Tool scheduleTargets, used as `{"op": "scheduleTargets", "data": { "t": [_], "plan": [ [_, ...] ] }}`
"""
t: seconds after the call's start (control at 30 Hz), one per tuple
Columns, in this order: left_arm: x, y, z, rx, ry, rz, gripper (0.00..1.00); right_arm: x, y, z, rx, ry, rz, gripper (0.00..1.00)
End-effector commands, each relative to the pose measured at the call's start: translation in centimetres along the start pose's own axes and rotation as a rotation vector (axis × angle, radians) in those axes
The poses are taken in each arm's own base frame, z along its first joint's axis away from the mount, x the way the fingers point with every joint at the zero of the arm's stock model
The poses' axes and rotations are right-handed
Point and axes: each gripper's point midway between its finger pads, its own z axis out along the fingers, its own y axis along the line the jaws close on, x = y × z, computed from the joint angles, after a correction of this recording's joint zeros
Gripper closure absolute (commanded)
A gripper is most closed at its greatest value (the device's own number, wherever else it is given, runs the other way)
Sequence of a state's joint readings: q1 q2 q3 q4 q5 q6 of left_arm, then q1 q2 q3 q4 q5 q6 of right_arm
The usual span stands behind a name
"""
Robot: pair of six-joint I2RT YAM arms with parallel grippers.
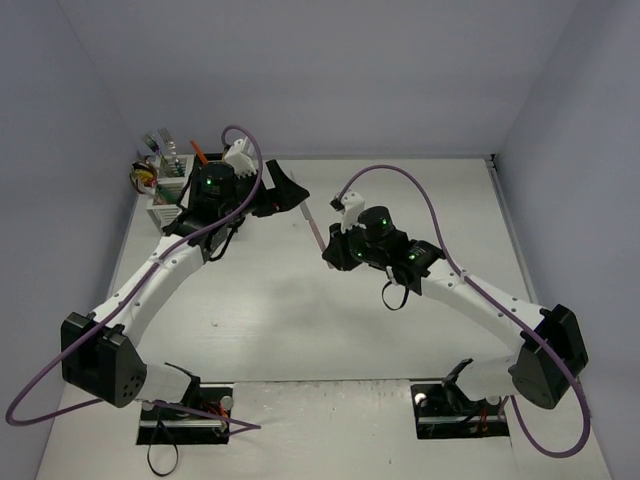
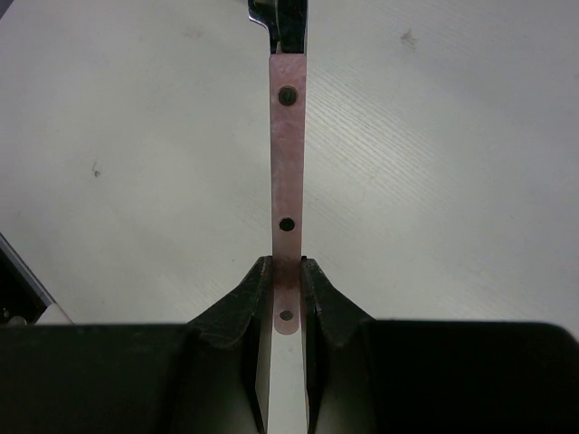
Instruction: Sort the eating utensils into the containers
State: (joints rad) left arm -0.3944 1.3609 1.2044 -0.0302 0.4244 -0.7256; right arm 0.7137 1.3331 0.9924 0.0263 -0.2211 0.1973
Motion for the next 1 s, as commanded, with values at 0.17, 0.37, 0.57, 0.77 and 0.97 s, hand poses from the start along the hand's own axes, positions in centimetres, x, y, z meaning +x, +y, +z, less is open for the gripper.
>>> {"op": "scheduleTargets", "data": {
  "t": [0.17,0.37,0.57,0.77,0.97],
  "plan": [
    [-1.8,-2.9,0.3,0.083,-0.065,0.02,0.25,-6.7,3.7,-2.1,-0.109,-0.21,-0.035,1.0],
    [-1.3,-3.4,0.8,0.091,-0.061,0.019,0.65,-7.0,4.1,-2.3,-0.118,-0.222,-0.037,1.0],
    [-1.3,-4.2,0.9,0.104,-0.069,0.059,0.99,-7.1,4.2,-2.3,-0.12,-0.227,-0.039,1.0],
    [-2.1,-4.4,0.0,0.094,-0.109,0.123,1.0,-7.3,3.9,-2.3,-0.106,-0.236,-0.037,0.65],
    [-3.8,-2.7,-1.2,-0.029,-0.142,0.263,1.0,-8.0,2.7,-2.8,-0.033,-0.266,-0.023,0.1]
  ]
}}
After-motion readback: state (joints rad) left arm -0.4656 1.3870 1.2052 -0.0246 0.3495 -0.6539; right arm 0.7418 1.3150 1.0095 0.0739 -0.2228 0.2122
